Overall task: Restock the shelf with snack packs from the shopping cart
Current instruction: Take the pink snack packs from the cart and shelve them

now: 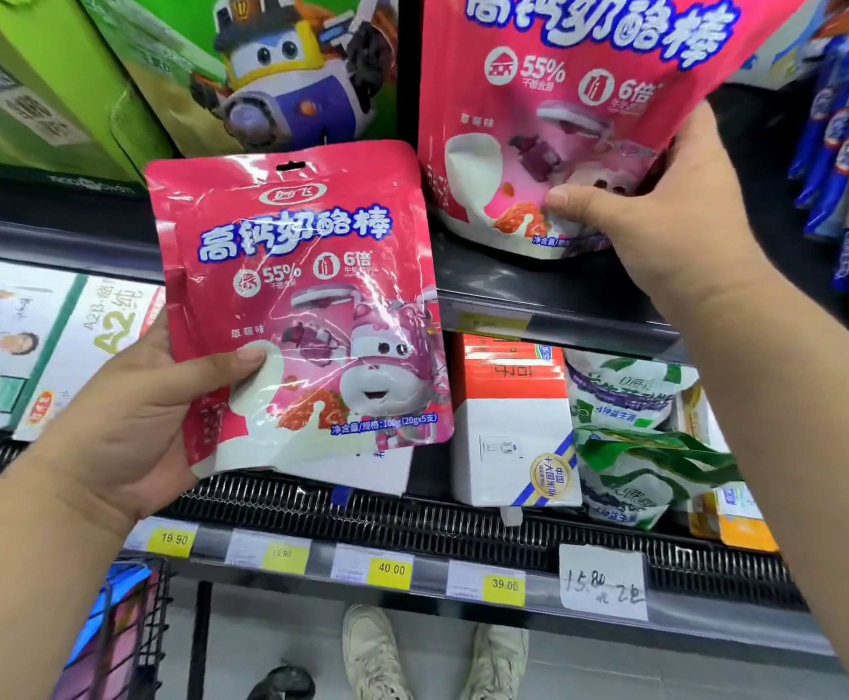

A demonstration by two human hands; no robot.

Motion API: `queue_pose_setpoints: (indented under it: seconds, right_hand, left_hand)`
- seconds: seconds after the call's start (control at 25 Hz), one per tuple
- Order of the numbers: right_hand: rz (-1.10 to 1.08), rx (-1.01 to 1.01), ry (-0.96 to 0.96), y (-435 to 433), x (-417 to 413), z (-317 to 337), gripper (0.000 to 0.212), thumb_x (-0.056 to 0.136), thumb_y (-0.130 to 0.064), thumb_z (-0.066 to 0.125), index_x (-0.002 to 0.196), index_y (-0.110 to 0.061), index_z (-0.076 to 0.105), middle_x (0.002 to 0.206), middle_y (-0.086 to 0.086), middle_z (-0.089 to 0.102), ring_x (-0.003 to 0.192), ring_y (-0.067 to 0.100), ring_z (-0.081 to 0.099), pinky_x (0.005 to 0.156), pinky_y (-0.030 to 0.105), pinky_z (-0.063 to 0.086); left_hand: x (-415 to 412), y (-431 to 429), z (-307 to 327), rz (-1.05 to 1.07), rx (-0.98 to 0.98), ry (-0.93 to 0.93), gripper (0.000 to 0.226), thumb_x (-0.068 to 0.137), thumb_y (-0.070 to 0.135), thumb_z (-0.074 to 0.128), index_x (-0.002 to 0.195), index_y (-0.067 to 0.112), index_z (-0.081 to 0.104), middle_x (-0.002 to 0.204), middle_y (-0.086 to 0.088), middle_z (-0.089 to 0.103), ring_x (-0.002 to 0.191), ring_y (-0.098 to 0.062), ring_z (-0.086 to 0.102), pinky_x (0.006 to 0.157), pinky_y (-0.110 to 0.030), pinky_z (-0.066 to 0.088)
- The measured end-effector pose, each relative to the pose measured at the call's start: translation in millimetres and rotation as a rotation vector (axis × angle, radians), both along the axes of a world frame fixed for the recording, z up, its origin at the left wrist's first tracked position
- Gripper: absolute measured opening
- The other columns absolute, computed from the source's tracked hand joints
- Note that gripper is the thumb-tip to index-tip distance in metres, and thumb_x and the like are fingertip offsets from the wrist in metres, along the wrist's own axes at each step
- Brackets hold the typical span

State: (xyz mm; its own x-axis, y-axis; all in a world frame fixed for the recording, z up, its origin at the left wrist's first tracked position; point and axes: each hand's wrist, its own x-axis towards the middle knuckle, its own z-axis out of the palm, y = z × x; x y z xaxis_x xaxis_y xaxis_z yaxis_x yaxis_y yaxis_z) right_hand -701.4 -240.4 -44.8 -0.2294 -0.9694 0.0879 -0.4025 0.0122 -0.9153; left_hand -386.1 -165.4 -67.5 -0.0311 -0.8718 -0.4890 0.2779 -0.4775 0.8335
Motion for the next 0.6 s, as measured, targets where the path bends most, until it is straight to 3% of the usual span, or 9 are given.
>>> queue_pose_setpoints:
  seconds: [0.08,0.2,0.4,0.6]
  right_hand:
    - [-0.017,0.043,0.023,5.4,0.4,-1.5,0.08,0.06,-0.016,0.092,0.121,-0.027,0.042,0.107,-0.022,0.061,0.094,-0.016,0.06,0.084,0.008,0.048]
    - [-0.103,0.032,0.025,11.1,1.9,-6.2,0.083,0.059,-0.015,0.092,0.124,-0.022,0.04,0.112,-0.016,0.061,0.102,-0.006,0.061,0.092,0.015,0.05]
    - [-0.229,-0.076,0.056,5.3,13.2,-10.5,0.103,0.066,-0.008,0.083,0.148,-0.017,0.021,0.123,-0.009,0.055,0.109,-0.001,0.058,0.08,0.001,0.042]
    - [-0.292,-0.094,0.065,-5.5,22.5,-17.1,0.1,0.071,-0.007,0.076,0.151,-0.017,0.017,0.125,-0.004,0.051,0.108,0.004,0.056,0.083,0.001,0.042]
  left_hand:
    - [-2.8,0.5,0.4,0.007,0.002,0.019,0.042,0.068,0.003,0.064,0.104,0.024,0.067,0.091,-0.003,0.077,0.076,-0.018,0.075,0.079,-0.044,0.059]
    - [-6.5,0.1,0.0,0.004,0.001,0.031,0.041,0.071,0.002,0.061,0.103,0.026,0.069,0.095,-0.004,0.076,0.079,-0.019,0.075,0.078,-0.042,0.06]
    - [-9.3,-0.3,-1.7,-0.005,0.007,0.011,0.039,0.073,0.002,0.06,0.102,0.025,0.071,0.098,-0.006,0.076,0.081,-0.022,0.075,0.078,-0.047,0.059]
    - [-9.1,-0.6,-0.9,-0.007,-0.003,0.032,0.05,0.052,0.014,0.075,0.1,0.029,0.074,0.1,-0.006,0.076,0.082,-0.023,0.074,0.082,-0.052,0.056]
